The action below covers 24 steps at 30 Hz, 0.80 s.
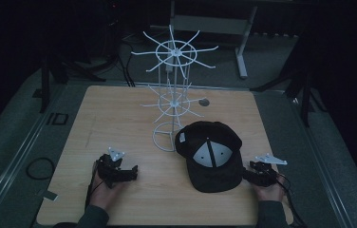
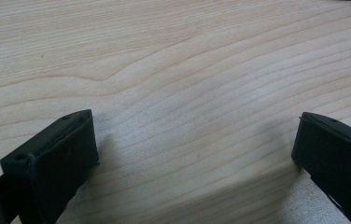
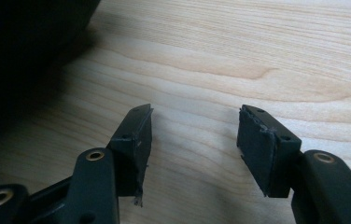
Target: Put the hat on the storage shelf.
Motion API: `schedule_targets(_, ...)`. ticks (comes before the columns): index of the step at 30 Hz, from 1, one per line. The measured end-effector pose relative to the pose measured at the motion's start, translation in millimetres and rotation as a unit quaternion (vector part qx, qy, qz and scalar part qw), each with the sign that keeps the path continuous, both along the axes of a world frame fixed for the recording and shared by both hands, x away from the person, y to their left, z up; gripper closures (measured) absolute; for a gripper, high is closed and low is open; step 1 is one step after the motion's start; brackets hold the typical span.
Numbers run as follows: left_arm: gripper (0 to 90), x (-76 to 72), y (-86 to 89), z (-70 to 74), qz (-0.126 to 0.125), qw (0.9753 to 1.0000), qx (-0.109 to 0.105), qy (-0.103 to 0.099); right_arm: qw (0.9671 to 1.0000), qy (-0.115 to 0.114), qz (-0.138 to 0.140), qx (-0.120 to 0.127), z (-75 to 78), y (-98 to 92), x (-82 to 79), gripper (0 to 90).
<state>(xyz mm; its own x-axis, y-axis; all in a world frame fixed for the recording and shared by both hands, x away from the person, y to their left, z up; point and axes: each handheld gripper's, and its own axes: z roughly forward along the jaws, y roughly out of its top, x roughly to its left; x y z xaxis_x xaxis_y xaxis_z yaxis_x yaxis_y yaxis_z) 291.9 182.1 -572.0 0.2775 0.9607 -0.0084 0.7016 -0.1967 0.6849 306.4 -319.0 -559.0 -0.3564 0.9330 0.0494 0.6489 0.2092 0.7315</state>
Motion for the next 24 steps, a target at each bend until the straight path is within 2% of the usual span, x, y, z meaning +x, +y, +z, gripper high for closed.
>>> schedule_targets(10, 0.1, 0.0, 0.0, 0.0, 0.000, 1.0000, 0.000, 0.000, 0.9994, -0.034, -0.001, 0.011, 19.8, 2.9, -6.3, 44.3)
schedule_targets(24, 0.1, 0.0, 0.0, 0.0, 0.000, 1.0000, 0.000, 0.000, 0.9974, -0.071, 0.005, 0.010, 45.0, 5.0, -16.7, 42.7)
